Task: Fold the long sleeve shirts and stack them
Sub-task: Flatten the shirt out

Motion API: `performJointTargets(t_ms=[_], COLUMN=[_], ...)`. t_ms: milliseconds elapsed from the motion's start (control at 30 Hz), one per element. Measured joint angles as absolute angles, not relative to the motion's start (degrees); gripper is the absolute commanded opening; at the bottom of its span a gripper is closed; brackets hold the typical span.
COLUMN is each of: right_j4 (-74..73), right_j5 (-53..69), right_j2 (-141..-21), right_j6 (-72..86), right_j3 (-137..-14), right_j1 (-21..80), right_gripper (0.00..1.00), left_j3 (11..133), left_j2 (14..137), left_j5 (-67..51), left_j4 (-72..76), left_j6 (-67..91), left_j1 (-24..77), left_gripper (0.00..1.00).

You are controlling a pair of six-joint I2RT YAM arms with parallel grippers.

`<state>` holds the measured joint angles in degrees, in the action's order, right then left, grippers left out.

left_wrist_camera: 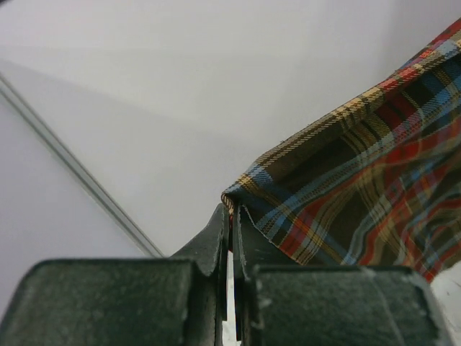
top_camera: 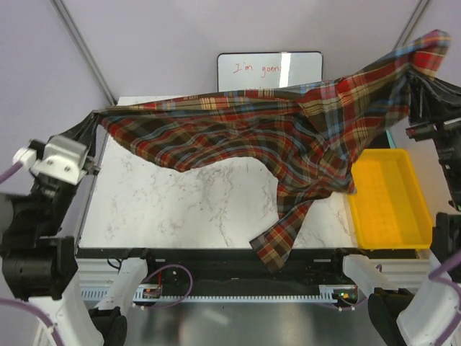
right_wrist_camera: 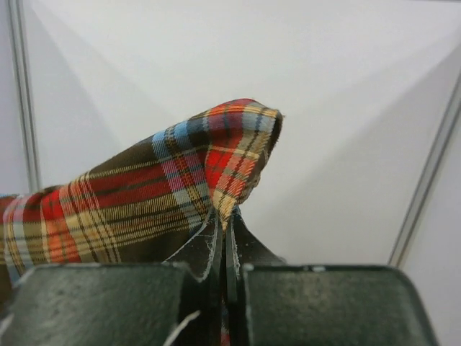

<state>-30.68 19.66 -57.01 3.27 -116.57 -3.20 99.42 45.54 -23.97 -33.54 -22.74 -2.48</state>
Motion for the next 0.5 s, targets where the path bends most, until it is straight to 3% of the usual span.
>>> performJointTargets(t_ms=[333, 500], right_j4=[-29.58, -24.43], right_j5=[14.5, 17.1], right_j2=[-53.78, -53.49], right_j6=[2.55, 1.48], right_j3=[-130.34, -121.75], right_j1=[-3.2, -3.2], right_gripper=[0.0, 0.0], left_j3=[110.08, 104.42], left_j2=[42.78, 43.4], left_j5=[-19.27, -19.07], left_j4=[-31.27, -29.82], left_j6=[-21.23, -22.26], left_j1=[-2.44, -2.44], left_gripper=[0.02, 0.02])
